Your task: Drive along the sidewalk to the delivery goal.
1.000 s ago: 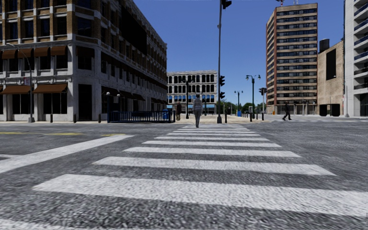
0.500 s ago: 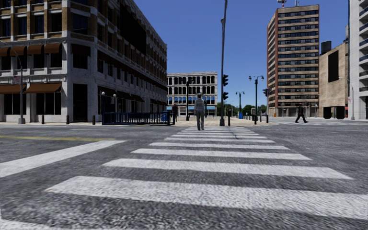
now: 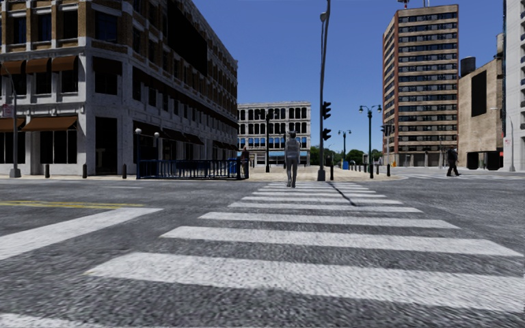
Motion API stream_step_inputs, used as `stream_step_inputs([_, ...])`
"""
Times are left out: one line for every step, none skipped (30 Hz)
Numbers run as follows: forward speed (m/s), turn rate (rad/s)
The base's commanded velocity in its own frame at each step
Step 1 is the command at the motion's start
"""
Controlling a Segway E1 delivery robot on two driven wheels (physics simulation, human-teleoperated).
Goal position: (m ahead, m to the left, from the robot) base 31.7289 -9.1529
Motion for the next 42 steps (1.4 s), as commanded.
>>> stream_step_inputs([2.0,0.0])
stream_step_inputs([2.0,0.0])
stream_step_inputs([2.0,0.0])
stream_step_inputs([2.0,0.0])
stream_step_inputs([2.0,0.0])
stream_step_inputs([2.0,0.0])
stream_step_inputs([2.0,0.0])
stream_step_inputs([2.0,0.0])
stream_step_inputs([2.0,0.0])
stream_step_inputs([2.0,0.0])
stream_step_inputs([2.0,0.0])
stream_step_inputs([2.0,0.0])
stream_step_inputs([2.0,0.0])
stream_step_inputs([2.0,0.0])
stream_step_inputs([2.0,0.0])
stream_step_inputs([2.0,0.0])
stream_step_inputs([2.0,0.0])
stream_step_inputs([2.0,0.0])
stream_step_inputs([2.0,0.0])
stream_step_inputs([2.0,0.0])
stream_step_inputs([2.0,0.0])
stream_step_inputs([2.0,0.0])
stream_step_inputs([2.0,0.0])
stream_step_inputs([2.0,0.0])
stream_step_inputs([2.0,0.0])
stream_step_inputs([2.0,0.0])
stream_step_inputs([2.0,0.0])
stream_step_inputs([2.0,-0.25])
stream_step_inputs([2.0,-0.45])
stream_step_inputs([2.0,-0.45])
stream_step_inputs([2.0,-0.97])
stream_step_inputs([2.0,-0.99])
stream_step_inputs([2.0,-1.01])
stream_step_inputs([2.0,-1.01])
stream_step_inputs([2.0,-1.01])
stream_step_inputs([2.0,-1.01])
stream_step_inputs([2.0,-0.26])
stream_step_inputs([2.0,-0.03])
stream_step_inputs([2.0,0.0])
stream_step_inputs([2.0,0.0])
stream_step_inputs([2.0,0.0])
stream_step_inputs([2.0,0.0])
